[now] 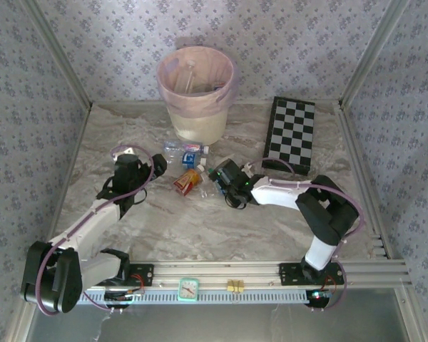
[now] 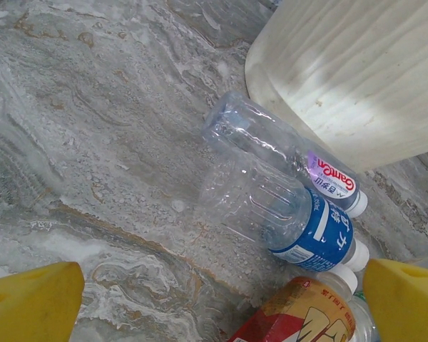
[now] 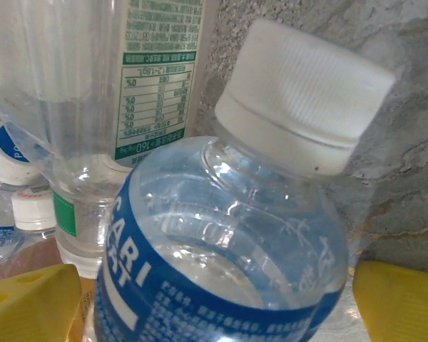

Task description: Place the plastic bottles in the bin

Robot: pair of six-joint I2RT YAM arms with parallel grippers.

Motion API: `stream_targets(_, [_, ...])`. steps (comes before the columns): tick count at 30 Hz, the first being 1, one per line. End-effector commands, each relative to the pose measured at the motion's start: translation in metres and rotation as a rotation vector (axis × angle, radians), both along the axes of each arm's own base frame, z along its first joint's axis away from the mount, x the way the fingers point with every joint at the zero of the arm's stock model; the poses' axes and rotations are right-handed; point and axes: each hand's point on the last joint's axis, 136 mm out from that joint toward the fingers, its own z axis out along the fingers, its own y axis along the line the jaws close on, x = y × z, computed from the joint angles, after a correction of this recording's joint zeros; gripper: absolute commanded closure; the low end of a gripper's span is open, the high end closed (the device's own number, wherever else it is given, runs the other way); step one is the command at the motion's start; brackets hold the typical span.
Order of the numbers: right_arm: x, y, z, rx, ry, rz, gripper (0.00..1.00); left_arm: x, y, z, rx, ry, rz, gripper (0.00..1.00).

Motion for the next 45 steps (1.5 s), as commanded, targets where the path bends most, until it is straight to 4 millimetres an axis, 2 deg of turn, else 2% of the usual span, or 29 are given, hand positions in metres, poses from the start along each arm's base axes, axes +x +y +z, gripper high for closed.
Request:
stream_targets(1, [0.007,0.003,-0.008,0.022,0.005,-0.038,0.03,0.001,0.002,0.005,0.026,-0.009,0.002,0.0])
stream_targets(8, [0.002,-0.009,-0.033,-0.009,0.028,-0.073,0.12,0.001,0.002,0.005,0.028,-0.007,0.004,0.0])
stream_targets(15, [0.0,-0.012,-0.044,-0.01,0.038,-0.074,0.24,0.001,0.003,0.006,0.027,-0.008,0.009,0.0])
stream_targets(19, [0.0,-0.014,-0.043,0.002,0.021,-0.077,0.34,0.0,0.003,0.007,0.028,-0.008,0.01,0.0])
stream_targets(23, [0.005,-0.016,-0.024,-0.028,-0.036,-0.063,0.4,0.0,0.004,0.008,0.029,-0.011,0.013,0.0])
stream_targets(27, [0.009,-0.023,0.008,-0.081,-0.126,-0.028,0.45,-0.001,0.005,0.01,0.028,-0.016,0.018,0.0])
stream_targets(31, [0.018,-0.027,0.057,-0.148,-0.288,0.06,0.46,-0.003,0.007,0.012,0.032,-0.021,0.029,0.0])
stream_targets(38, [0.036,-0.037,0.165,-0.31,-0.614,0.206,0.5,-0.002,0.011,0.014,0.027,-0.026,0.052,0.0])
stream_targets(45, [0.049,-0.047,0.265,-0.437,-0.92,0.245,0.53,-0.002,0.013,0.012,0.022,-0.027,0.063,0.0])
